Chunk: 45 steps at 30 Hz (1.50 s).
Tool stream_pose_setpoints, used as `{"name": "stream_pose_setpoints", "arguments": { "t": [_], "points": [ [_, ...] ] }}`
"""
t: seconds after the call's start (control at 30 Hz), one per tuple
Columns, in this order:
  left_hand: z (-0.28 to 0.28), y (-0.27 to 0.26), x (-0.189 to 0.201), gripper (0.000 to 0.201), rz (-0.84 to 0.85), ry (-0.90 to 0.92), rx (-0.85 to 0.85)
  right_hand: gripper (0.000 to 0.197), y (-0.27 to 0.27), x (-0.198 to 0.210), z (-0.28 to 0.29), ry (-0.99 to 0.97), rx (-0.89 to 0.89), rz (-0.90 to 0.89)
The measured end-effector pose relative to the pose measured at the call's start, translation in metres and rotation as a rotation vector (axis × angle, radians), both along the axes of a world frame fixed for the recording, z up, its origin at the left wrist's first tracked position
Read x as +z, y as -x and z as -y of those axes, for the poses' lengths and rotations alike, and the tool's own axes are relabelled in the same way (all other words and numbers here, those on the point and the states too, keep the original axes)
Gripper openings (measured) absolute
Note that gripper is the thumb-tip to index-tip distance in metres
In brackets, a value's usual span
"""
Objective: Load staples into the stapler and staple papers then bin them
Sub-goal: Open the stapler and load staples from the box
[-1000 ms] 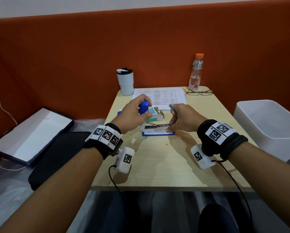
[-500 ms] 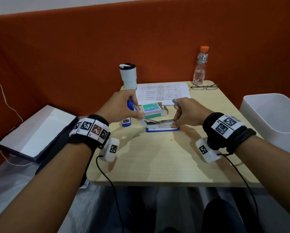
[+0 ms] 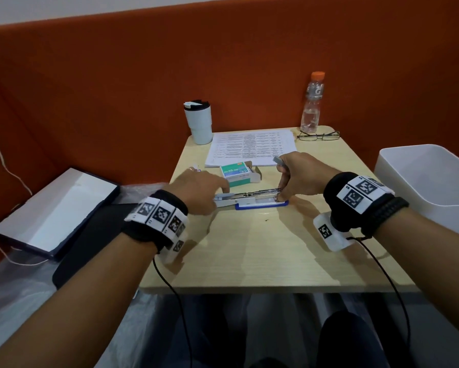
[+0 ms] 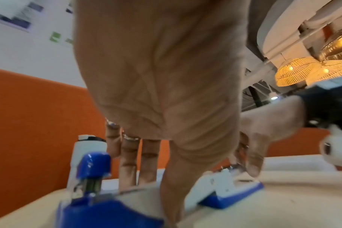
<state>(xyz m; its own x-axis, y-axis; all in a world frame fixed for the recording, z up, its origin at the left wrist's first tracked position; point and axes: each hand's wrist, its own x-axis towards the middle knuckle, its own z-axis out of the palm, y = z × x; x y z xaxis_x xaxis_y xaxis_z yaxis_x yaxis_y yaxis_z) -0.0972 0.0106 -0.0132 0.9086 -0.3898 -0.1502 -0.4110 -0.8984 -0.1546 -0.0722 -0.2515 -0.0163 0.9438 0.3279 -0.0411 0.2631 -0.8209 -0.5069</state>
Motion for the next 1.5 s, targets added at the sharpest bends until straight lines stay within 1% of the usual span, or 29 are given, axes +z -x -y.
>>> {"name": "stream_pose_setpoints", "arguments": {
  "t": [0.03,0.1,0.2,0.27,0.37,0.43,0.53,0.63,0.67,0.7,0.83,0.93,1.07,1.13,1.23,1.27,1.3,1.33,1.37,1.43,1.5],
  "points": [
    [0.005,0.001,-0.004,0.050,-0.004,-0.020,-0.013,0.062,0.000,0.000,0.001,-0.002,-0.002,0.004],
    [0.015,0.003,-0.007,0.050,-0.014,-0.024,-0.024,0.062,0.001,-0.001,0.005,-0.022,-0.007,0.009],
    [0.034,0.003,-0.008,0.041,-0.068,0.040,0.003,0.061,0.001,-0.002,0.007,-0.059,-0.009,0.013],
    [0.049,0.002,-0.008,0.033,-0.067,0.027,-0.014,0.062,0.002,-0.003,0.008,-0.072,-0.008,0.008],
    [0.065,-0.004,-0.004,0.029,-0.031,0.019,-0.041,0.062,0.003,-0.005,0.008,-0.065,-0.017,0.012],
    [0.071,-0.008,0.000,0.031,-0.035,0.018,-0.053,0.061,0.004,-0.004,0.008,-0.042,-0.026,0.016],
    [0.075,-0.012,0.008,0.035,-0.070,0.016,-0.061,0.053,0.008,-0.003,0.006,0.028,-0.024,-0.004],
    [0.075,-0.013,0.009,0.035,-0.077,0.033,-0.048,0.034,0.015,0.000,0.007,0.122,-0.061,0.018],
    [0.074,-0.014,0.009,0.035,-0.080,0.047,-0.043,0.031,0.018,0.001,0.007,0.118,-0.071,0.014],
    [0.073,-0.014,0.009,0.035,-0.083,0.059,-0.038,0.034,0.020,0.002,0.007,0.106,-0.072,0.004],
    [0.072,-0.014,0.010,0.033,-0.091,0.074,-0.031,0.036,0.019,-0.001,0.005,0.157,-0.030,0.011],
    [0.071,-0.015,0.010,0.032,-0.102,0.086,-0.037,0.037,0.013,-0.006,0.000,0.141,0.052,-0.003],
    [0.070,-0.015,0.012,0.031,-0.117,0.097,-0.049,0.031,0.008,-0.010,-0.005,0.222,0.159,0.051],
    [0.068,-0.015,0.012,0.033,-0.126,0.115,-0.043,0.026,0.007,-0.011,-0.007,0.217,0.194,0.071],
    [0.067,-0.015,0.011,0.035,-0.127,0.136,-0.036,0.038,0.008,-0.010,-0.010,0.214,0.267,0.103],
    [0.066,-0.015,0.010,0.035,-0.125,0.141,-0.033,0.037,0.008,-0.010,-0.010,0.220,0.285,0.118],
    [0.066,-0.016,0.010,0.035,-0.124,0.146,-0.031,0.030,0.008,-0.010,-0.011,0.216,0.285,0.131],
    [0.065,-0.016,0.010,0.035,-0.124,0.150,-0.027,0.018,0.007,-0.011,-0.011,0.199,0.276,0.153],
    [0.065,-0.016,0.010,0.035,-0.124,0.152,-0.025,0.012,0.006,-0.012,-0.010,0.170,0.267,0.183],
    [0.064,-0.017,0.011,0.036,-0.128,0.158,-0.026,0.014,0.003,-0.012,-0.007,0.100,0.232,0.219],
    [0.063,-0.018,0.011,0.036,-0.128,0.161,-0.024,0.012,0.000,-0.011,-0.006,0.070,0.208,0.211]
  ]
}}
